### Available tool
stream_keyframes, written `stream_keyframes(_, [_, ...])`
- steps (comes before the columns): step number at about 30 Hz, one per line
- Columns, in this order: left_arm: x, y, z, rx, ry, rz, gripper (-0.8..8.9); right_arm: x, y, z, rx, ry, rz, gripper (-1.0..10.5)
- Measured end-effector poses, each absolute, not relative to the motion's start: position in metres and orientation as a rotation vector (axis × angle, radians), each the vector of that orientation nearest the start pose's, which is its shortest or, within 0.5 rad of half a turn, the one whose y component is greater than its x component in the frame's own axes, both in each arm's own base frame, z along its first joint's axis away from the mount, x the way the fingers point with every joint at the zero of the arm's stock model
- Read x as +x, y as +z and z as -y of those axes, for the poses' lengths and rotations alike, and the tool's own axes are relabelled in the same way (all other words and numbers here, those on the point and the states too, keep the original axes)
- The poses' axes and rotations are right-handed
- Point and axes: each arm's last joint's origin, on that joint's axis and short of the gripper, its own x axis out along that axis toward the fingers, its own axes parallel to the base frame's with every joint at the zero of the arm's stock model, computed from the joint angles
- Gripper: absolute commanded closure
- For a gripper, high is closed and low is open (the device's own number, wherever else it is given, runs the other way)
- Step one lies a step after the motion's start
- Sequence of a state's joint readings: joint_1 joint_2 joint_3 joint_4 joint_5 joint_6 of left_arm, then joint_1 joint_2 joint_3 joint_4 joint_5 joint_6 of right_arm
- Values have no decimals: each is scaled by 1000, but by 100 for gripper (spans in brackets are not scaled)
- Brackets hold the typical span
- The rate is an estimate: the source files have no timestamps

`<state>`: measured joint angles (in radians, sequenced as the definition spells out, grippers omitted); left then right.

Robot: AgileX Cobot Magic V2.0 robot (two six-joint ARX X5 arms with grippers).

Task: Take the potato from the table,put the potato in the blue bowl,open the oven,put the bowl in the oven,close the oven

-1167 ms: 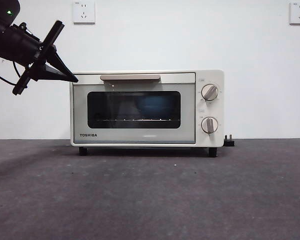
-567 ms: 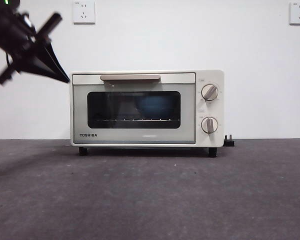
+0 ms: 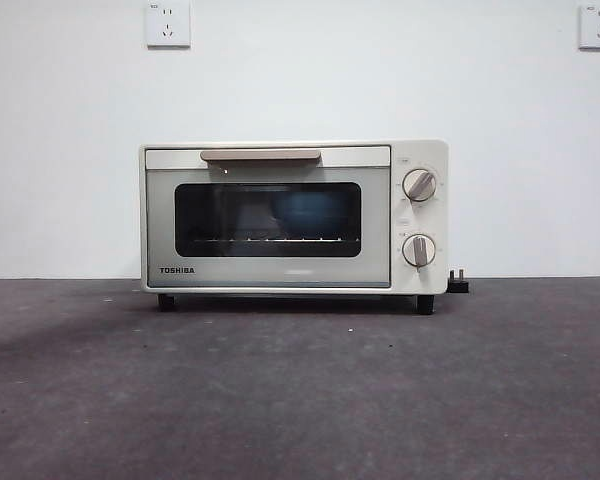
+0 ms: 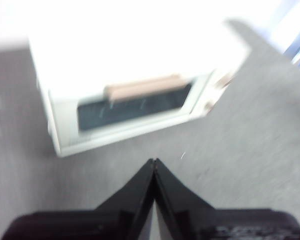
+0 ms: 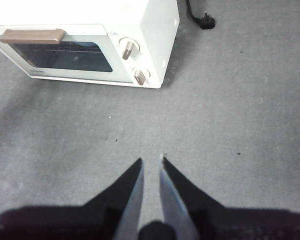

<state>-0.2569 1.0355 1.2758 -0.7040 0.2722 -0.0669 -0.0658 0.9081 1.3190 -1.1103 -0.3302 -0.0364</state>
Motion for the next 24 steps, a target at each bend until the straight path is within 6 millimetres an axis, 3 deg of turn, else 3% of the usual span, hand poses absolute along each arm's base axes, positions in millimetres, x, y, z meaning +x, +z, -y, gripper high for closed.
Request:
stream_keyframes(2, [165, 416, 52, -63, -510, -414, 818, 137, 401, 0, 107, 266, -702, 886])
stream_keyframes(7, [145, 425, 46, -62, -515, -348, 818, 150, 395, 1, 116, 265, -746, 886])
stream_keyframes(18, [150, 421, 44, -15, -487, -357, 818, 189, 375, 3, 142, 262, -874, 886])
stream_keyframes(21, [141, 408, 38, 85, -463, -261, 817, 200, 369, 4, 150, 262, -912, 886])
stream_keyframes(24, [134, 378, 29, 153, -404, -124, 817, 209, 362, 4, 157, 260, -947, 886])
